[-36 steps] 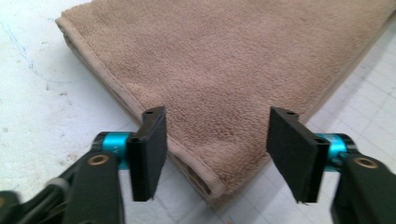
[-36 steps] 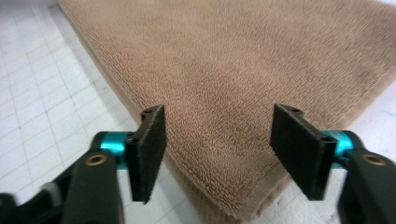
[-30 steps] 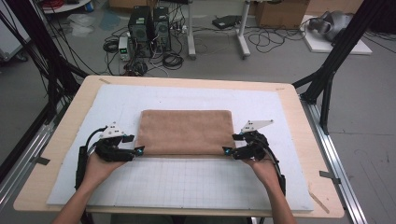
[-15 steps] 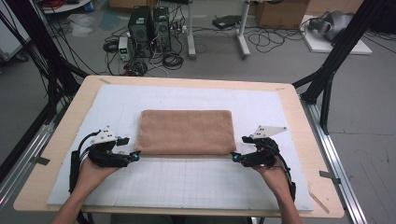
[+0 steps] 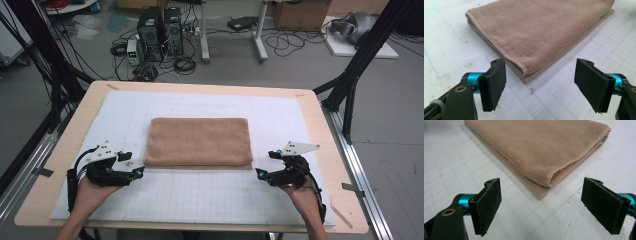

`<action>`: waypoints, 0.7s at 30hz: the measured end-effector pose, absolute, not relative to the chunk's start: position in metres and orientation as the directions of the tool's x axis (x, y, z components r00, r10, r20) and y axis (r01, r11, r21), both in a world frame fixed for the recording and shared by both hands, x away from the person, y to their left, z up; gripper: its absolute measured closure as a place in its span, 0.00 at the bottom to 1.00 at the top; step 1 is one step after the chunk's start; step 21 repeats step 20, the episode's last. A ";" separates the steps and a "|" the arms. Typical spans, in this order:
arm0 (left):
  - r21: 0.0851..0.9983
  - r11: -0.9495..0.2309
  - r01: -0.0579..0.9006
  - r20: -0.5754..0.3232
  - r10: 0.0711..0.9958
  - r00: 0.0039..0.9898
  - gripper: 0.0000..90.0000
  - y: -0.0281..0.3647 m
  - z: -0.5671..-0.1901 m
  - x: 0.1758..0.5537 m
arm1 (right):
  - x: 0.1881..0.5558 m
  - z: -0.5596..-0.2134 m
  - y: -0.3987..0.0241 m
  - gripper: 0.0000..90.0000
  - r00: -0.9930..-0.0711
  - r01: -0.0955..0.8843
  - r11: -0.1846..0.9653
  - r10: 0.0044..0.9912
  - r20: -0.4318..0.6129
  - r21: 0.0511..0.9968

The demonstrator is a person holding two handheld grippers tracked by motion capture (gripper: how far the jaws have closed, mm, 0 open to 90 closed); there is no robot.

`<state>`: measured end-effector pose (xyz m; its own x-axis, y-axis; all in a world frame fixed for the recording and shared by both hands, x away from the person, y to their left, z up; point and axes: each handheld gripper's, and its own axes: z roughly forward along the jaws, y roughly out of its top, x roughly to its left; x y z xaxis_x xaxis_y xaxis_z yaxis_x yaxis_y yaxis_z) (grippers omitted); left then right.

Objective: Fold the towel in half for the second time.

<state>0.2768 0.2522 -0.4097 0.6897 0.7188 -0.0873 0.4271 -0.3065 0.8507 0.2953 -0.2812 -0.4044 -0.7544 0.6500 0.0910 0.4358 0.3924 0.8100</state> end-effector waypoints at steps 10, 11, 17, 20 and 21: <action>0.860 -0.295 0.417 -0.084 0.723 0.685 0.29 0.258 -0.410 0.261 | 0.282 -0.408 -0.291 0.15 -0.746 0.444 0.372 0.658 0.105 0.815; 0.860 -0.297 0.415 -0.081 0.724 0.685 0.29 0.259 -0.410 0.260 | 0.280 -0.408 -0.292 0.15 -0.745 0.447 0.369 0.658 0.111 0.815; 0.867 -0.283 0.409 -0.074 0.740 0.669 0.27 0.262 -0.412 0.252 | 0.274 -0.410 -0.294 0.14 -0.742 0.432 0.371 0.664 0.090 0.822; 0.872 -0.272 0.408 -0.075 0.748 0.660 0.27 0.262 -0.414 0.248 | 0.271 -0.412 -0.293 0.13 -0.740 0.440 0.360 0.664 0.105 0.823; 0.872 -0.272 0.408 -0.075 0.748 0.660 0.27 0.262 -0.414 0.248 | 0.271 -0.412 -0.293 0.13 -0.740 0.440 0.360 0.664 0.105 0.823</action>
